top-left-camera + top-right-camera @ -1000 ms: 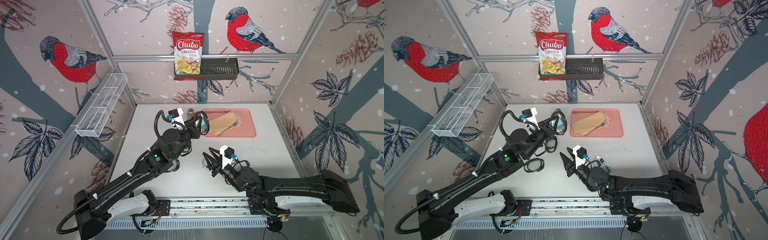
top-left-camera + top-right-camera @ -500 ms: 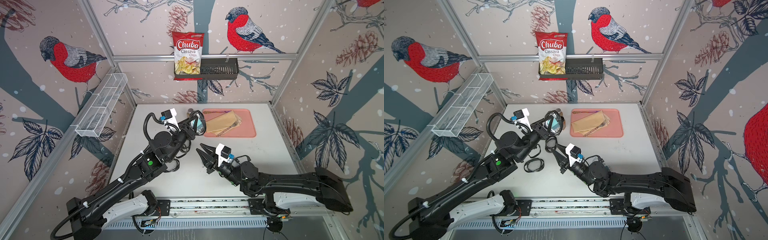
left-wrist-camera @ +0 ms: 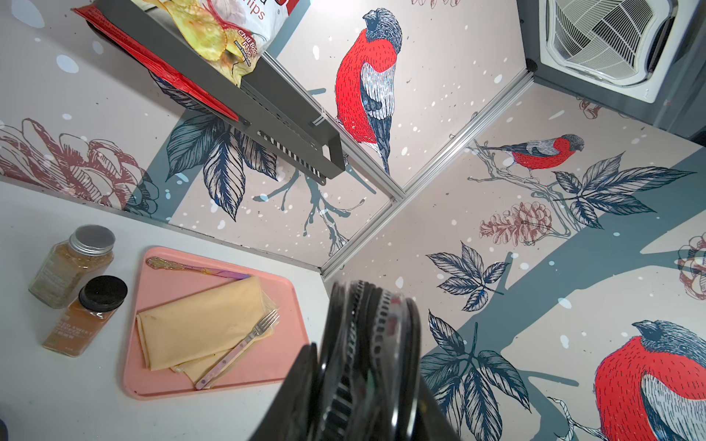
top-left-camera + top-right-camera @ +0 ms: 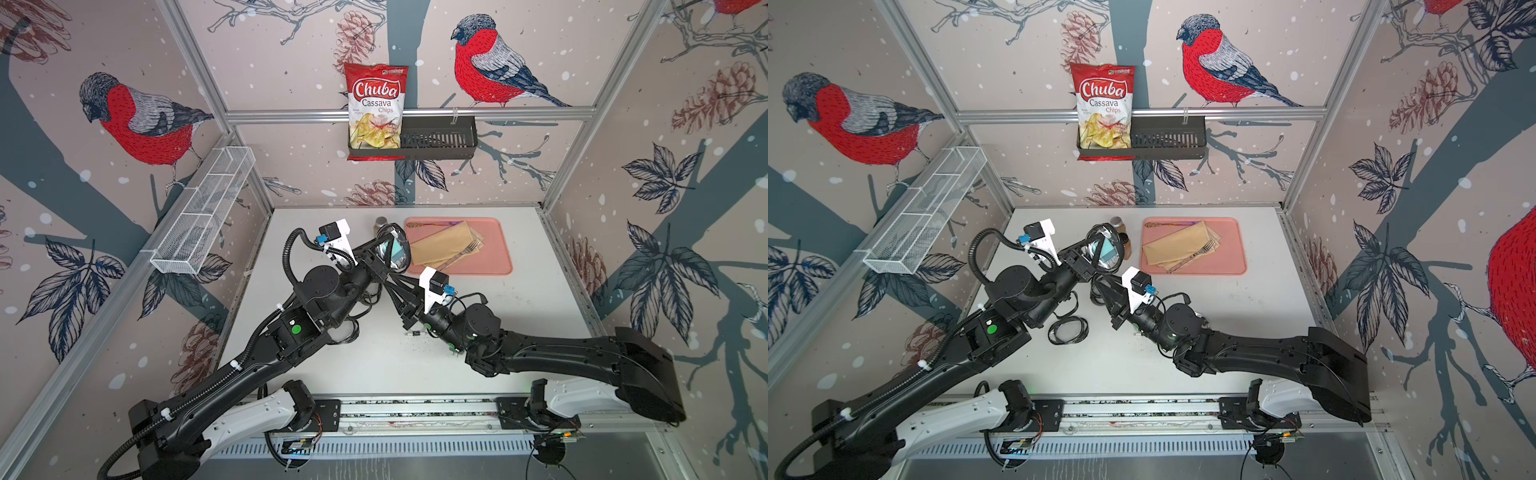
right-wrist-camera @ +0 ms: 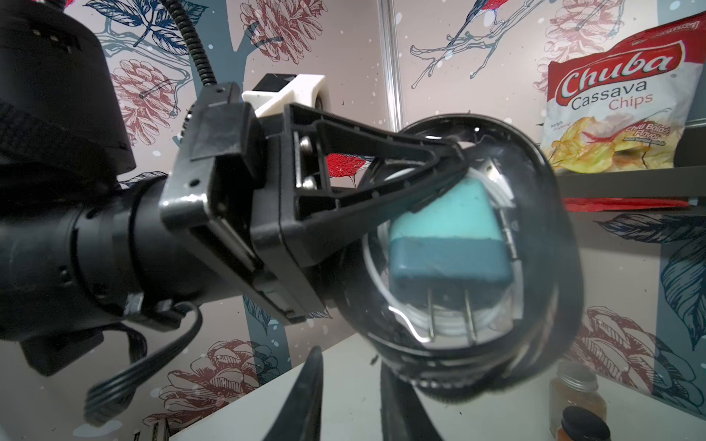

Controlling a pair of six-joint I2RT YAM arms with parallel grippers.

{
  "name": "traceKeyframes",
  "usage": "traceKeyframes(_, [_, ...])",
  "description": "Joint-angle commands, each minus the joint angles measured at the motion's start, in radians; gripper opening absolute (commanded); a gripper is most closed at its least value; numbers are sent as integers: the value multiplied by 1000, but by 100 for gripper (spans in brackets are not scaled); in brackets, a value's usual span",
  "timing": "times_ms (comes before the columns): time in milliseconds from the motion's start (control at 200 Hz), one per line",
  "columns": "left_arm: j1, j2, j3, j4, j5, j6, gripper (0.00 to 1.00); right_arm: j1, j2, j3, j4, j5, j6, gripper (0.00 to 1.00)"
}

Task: Pack away charging kits
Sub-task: Zip the zipper on the storage bag.

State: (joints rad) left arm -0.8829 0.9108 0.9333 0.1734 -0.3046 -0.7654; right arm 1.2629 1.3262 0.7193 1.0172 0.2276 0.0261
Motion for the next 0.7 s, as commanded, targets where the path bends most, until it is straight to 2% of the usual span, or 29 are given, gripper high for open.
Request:
traceKeyframes(0, [-1, -1, 4, 34, 4, -20, 0, -5, 18, 25, -3, -9, 21, 27])
traceKeyframes(440, [-1, -19, -10, 17, -43, -43, 0, -10, 12, 4, 6, 69, 68, 26])
traceKeyframes(690, [0, -23, -15, 20, -37, -51, 0, -7, 26, 15, 13, 69, 73, 27])
